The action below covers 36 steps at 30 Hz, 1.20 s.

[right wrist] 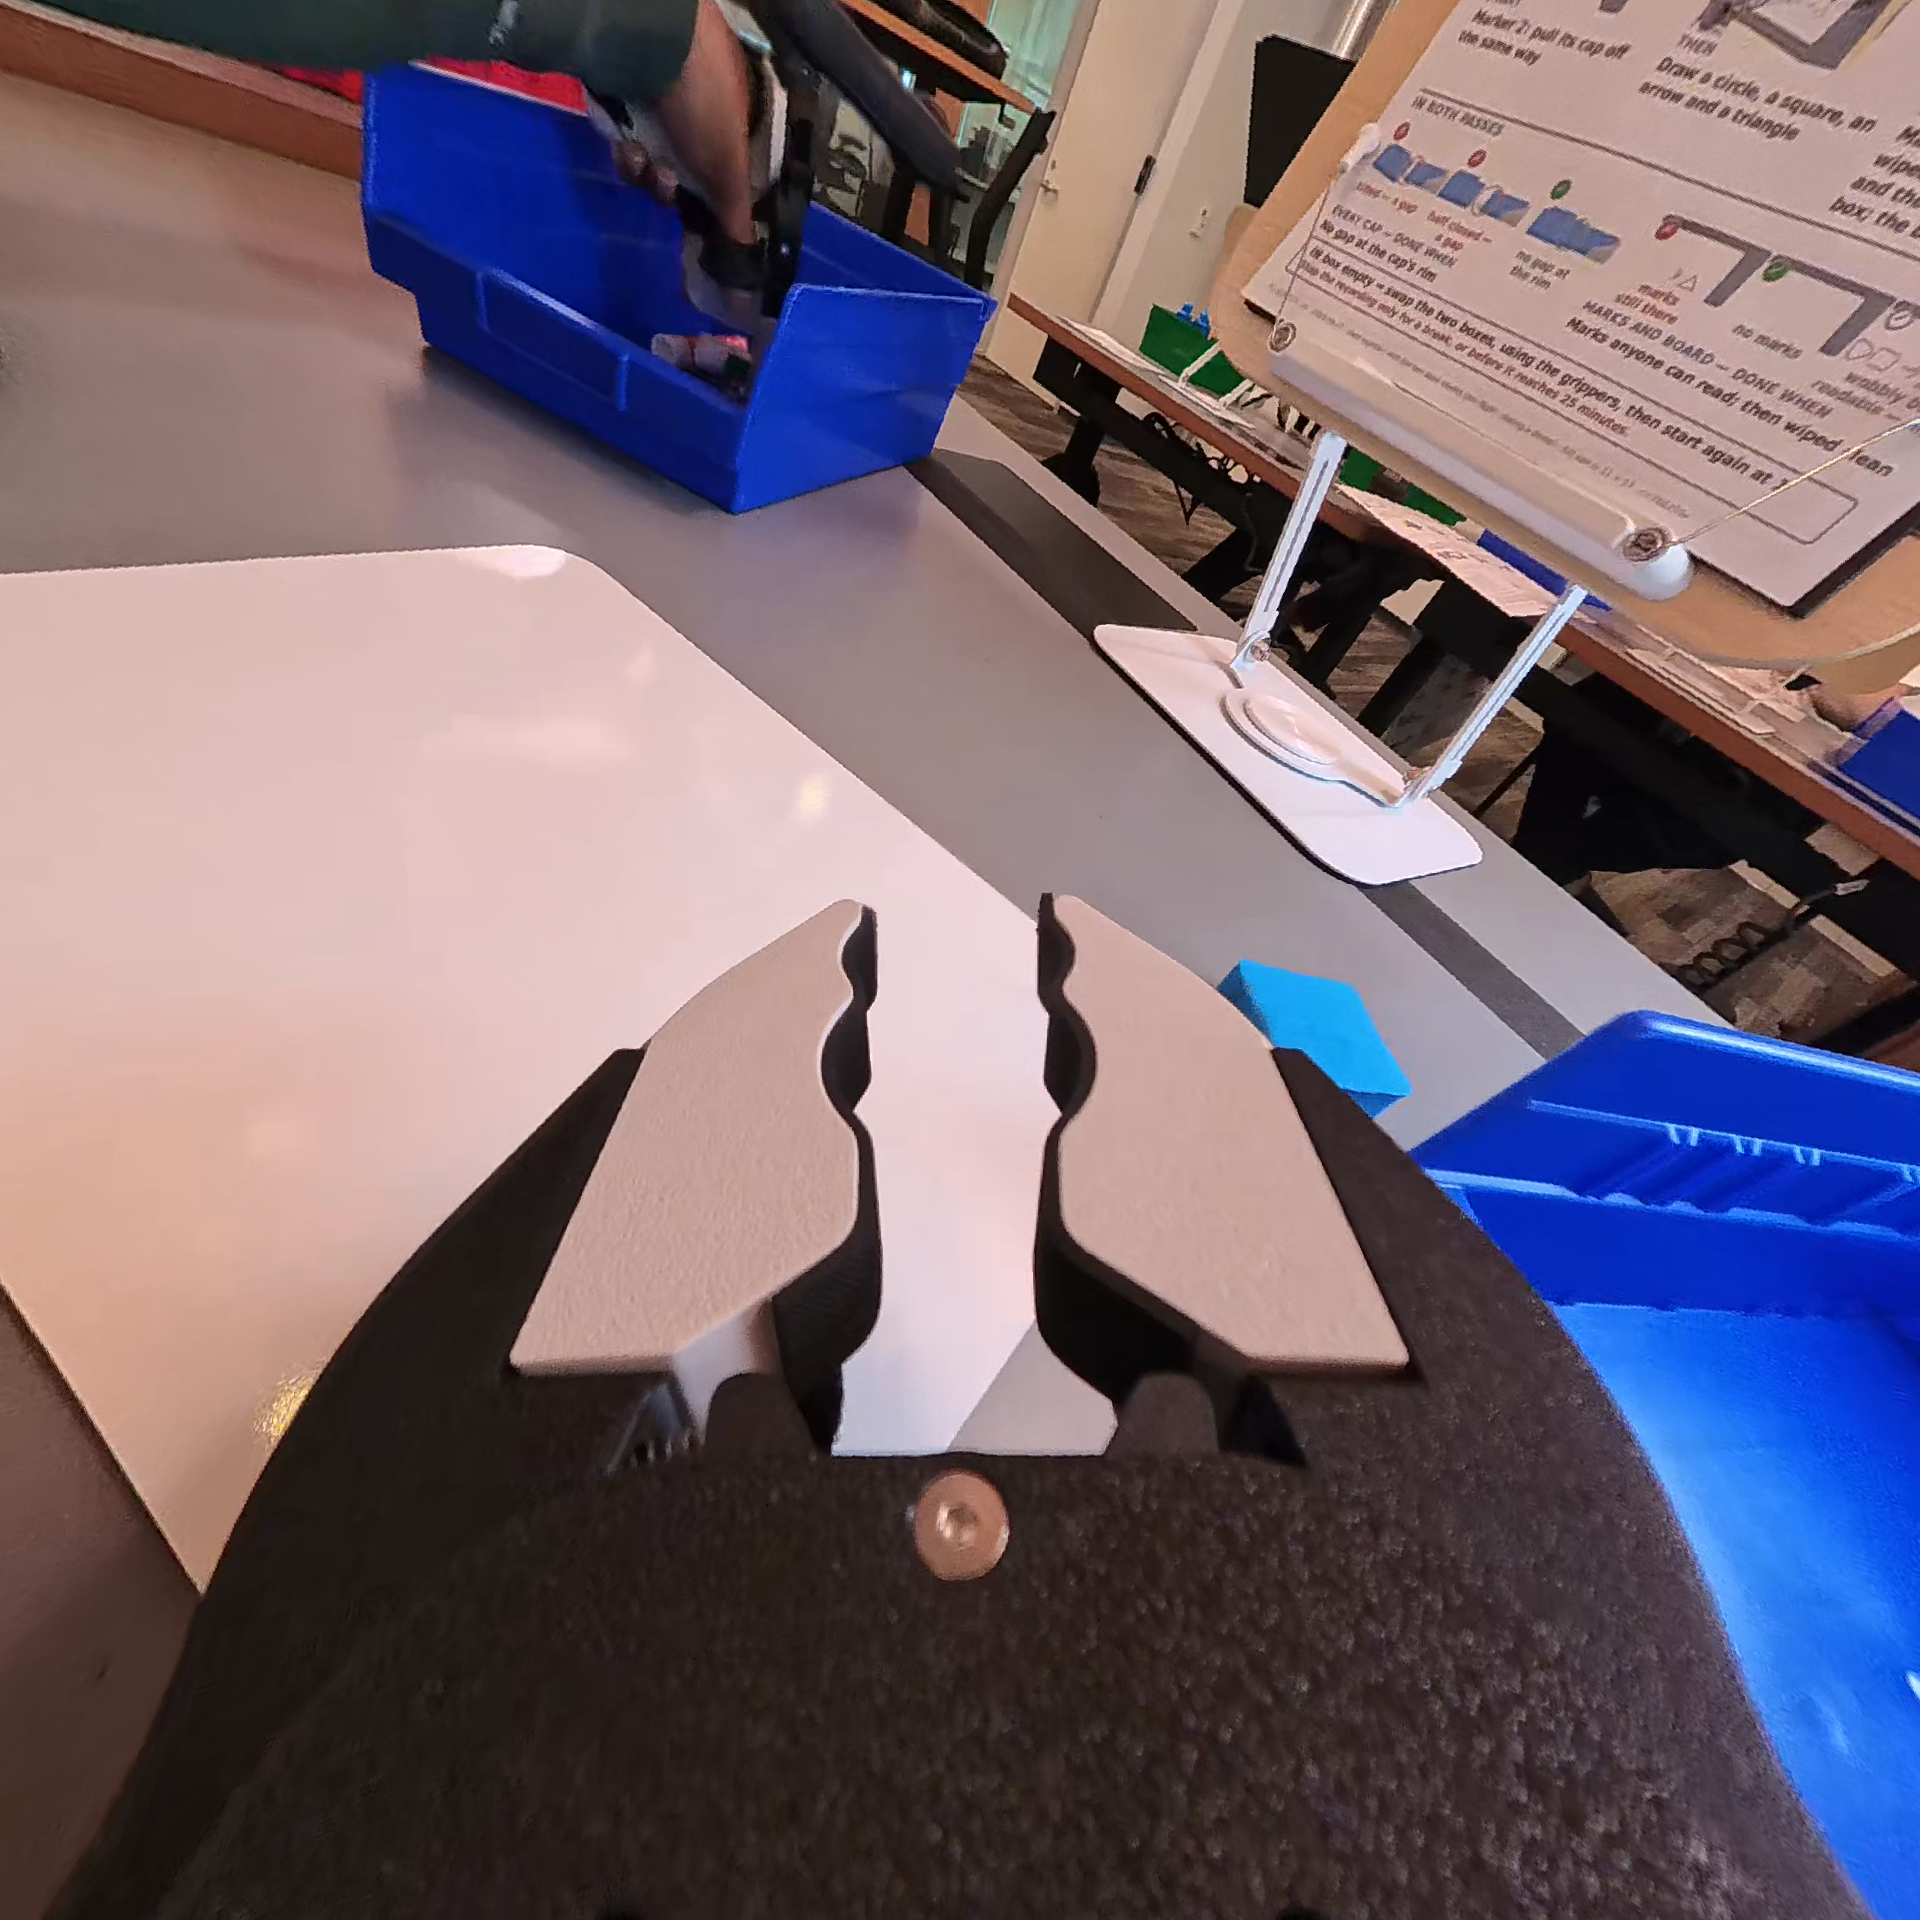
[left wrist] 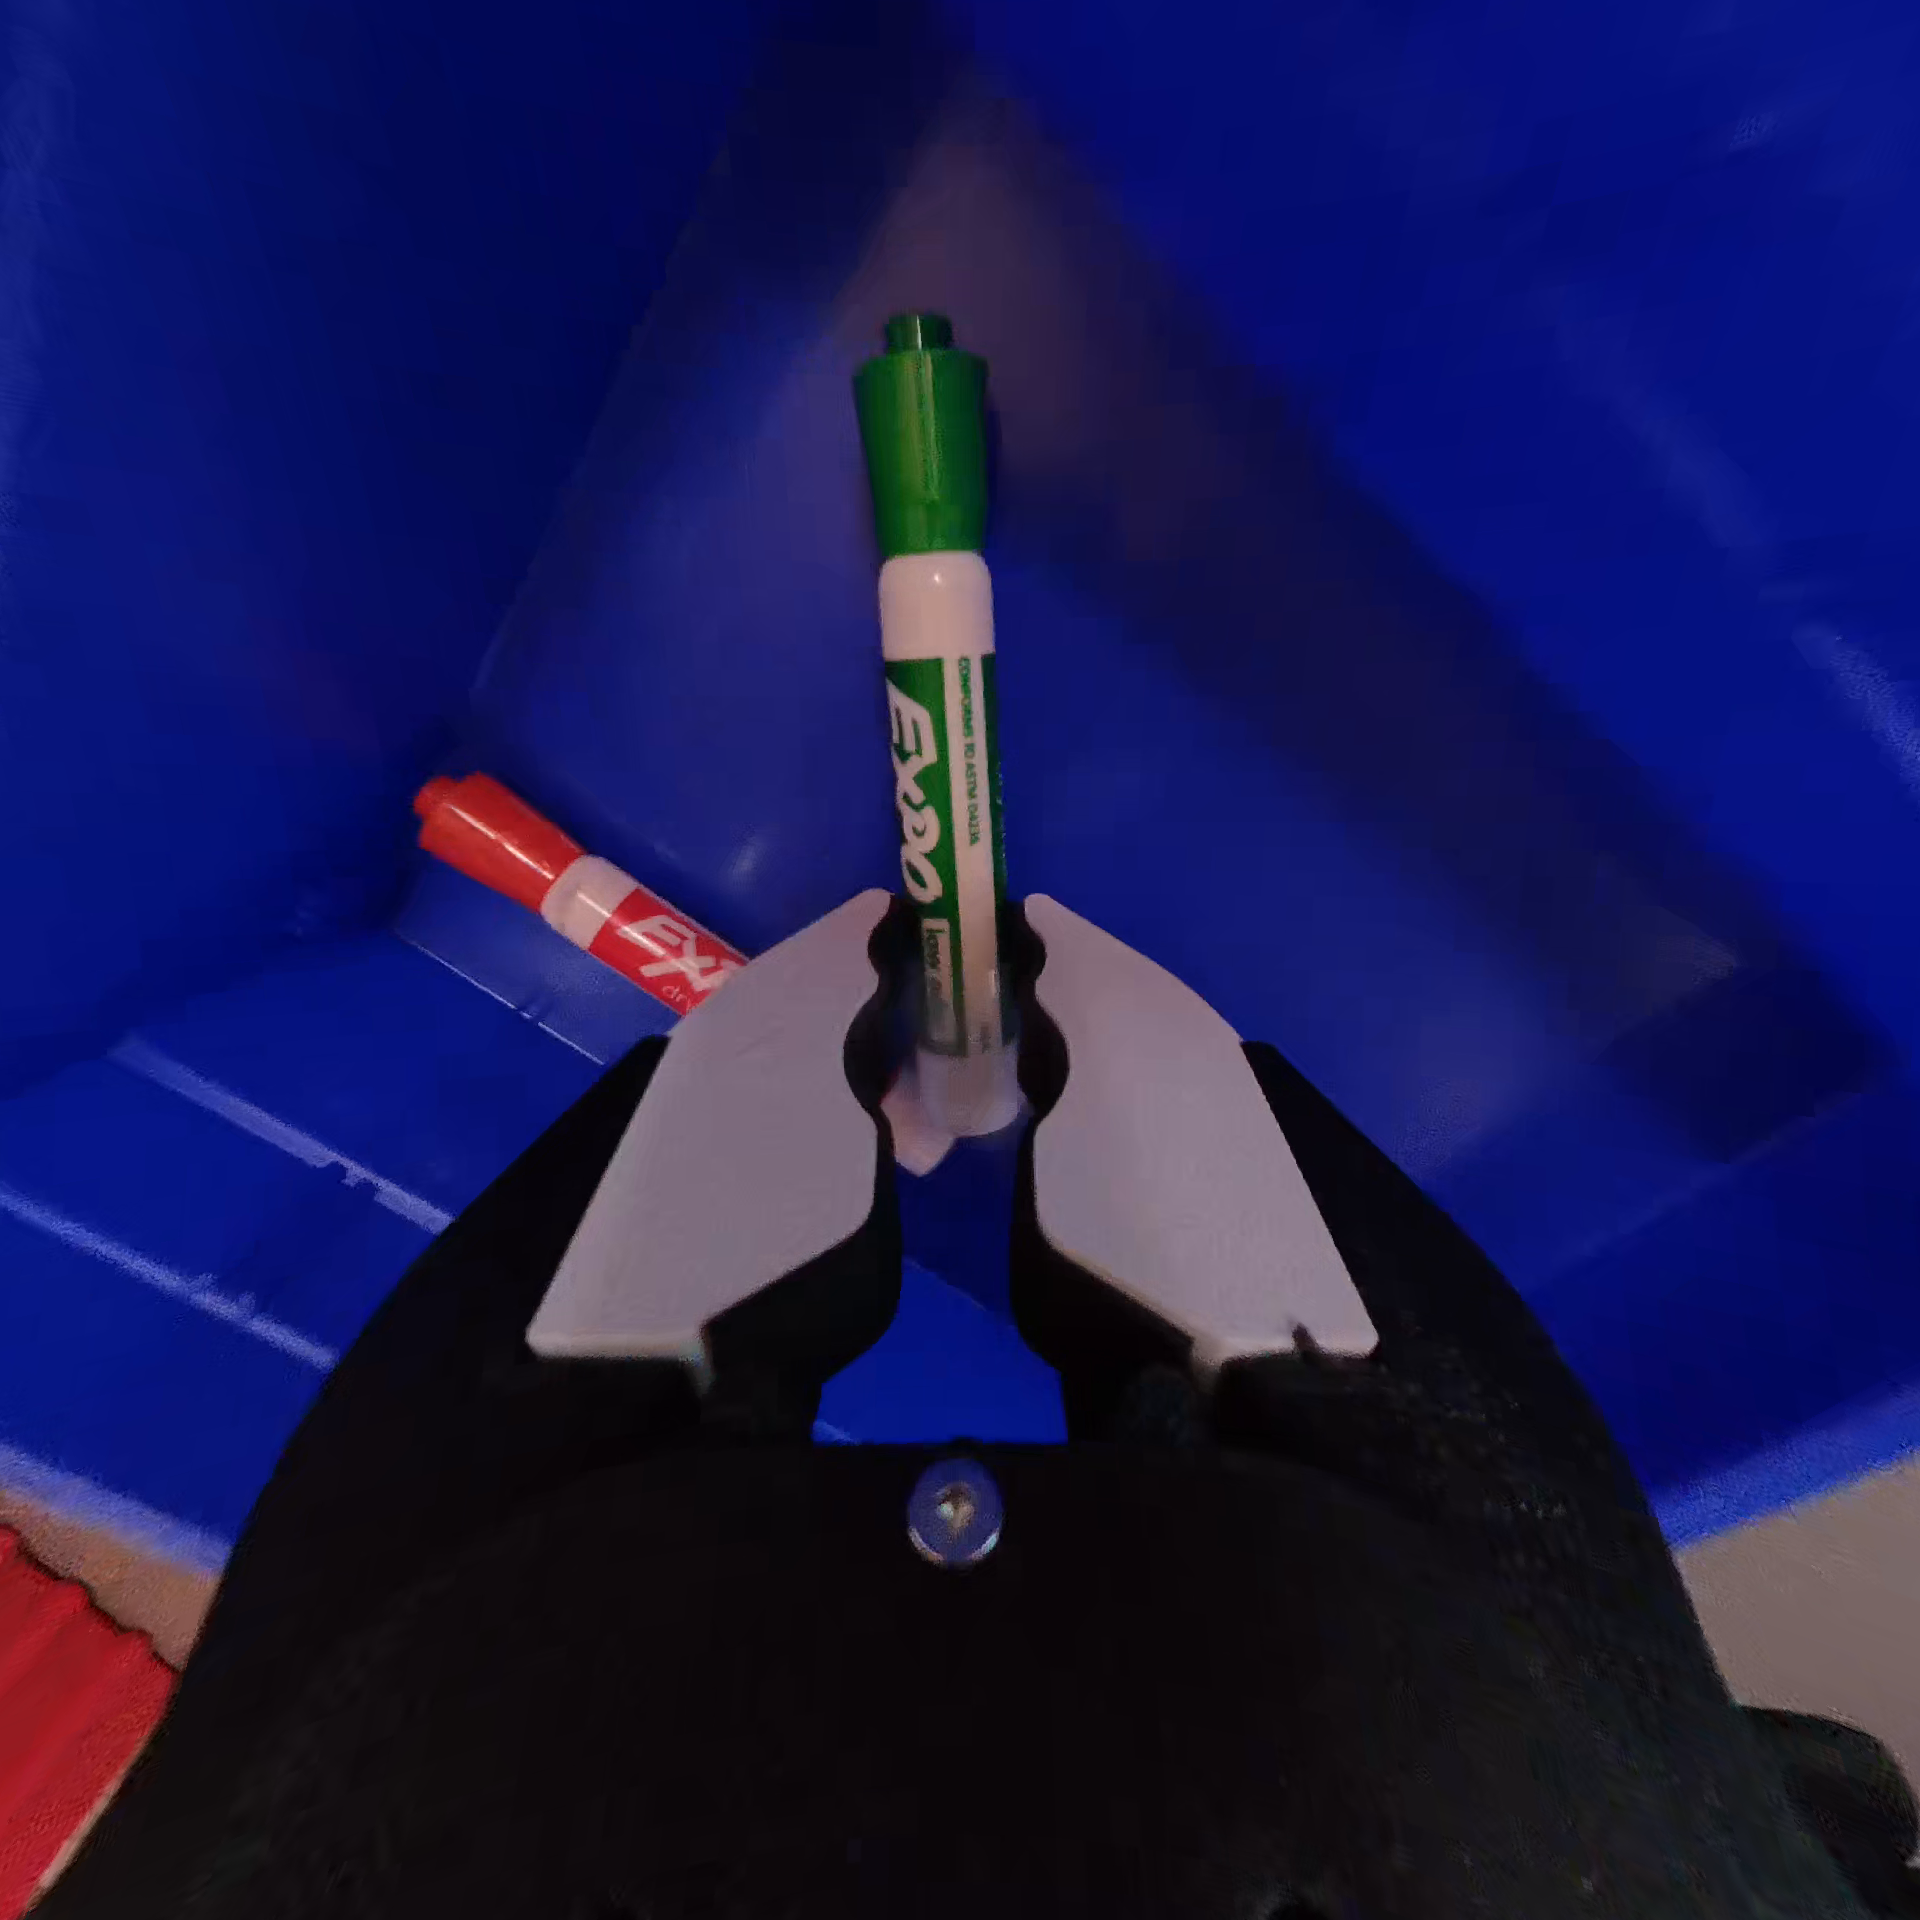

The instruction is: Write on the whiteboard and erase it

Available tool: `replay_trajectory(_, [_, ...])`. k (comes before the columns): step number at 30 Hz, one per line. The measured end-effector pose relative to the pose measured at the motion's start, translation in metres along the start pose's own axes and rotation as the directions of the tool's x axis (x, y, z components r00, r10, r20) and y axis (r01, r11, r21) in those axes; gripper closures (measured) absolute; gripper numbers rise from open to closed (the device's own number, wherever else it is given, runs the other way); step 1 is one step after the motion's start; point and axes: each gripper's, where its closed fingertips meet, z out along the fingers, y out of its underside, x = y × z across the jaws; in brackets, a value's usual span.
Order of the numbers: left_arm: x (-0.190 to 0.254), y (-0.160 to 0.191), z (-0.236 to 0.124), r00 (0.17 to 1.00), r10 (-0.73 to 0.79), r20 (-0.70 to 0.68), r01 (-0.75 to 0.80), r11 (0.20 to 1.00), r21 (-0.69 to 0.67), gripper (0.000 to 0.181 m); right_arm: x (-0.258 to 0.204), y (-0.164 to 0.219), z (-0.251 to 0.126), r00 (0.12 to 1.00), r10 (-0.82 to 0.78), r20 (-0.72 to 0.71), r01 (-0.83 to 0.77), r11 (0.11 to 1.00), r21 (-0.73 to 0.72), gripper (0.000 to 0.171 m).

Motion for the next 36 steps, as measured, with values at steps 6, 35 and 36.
replay_trajectory(6, [0.057,-0.020,-0.113,0.955,0.286,0.078,-0.287,0.826,0.485,0.162,0.003,-0.006,-0.006,0.996,0.086,0.000,-0.086,0.996,0.015,0.141])
replay_trajectory(35, [0.398,0.087,-0.178,0.331,0.912,-0.240,0.137,0.205,0.969,0.136,-0.076,-0.098,0.086,0.926,0.224,0.305,-0.232,0.973,-0.011,0.152])
replay_trajectory(36, [0.402,0.091,-0.184,0.338,0.920,-0.198,0.134,0.161,0.978,0.136,-0.080,-0.089,0.088,0.936,0.204,0.288,-0.196,0.979,-0.055,0.152])
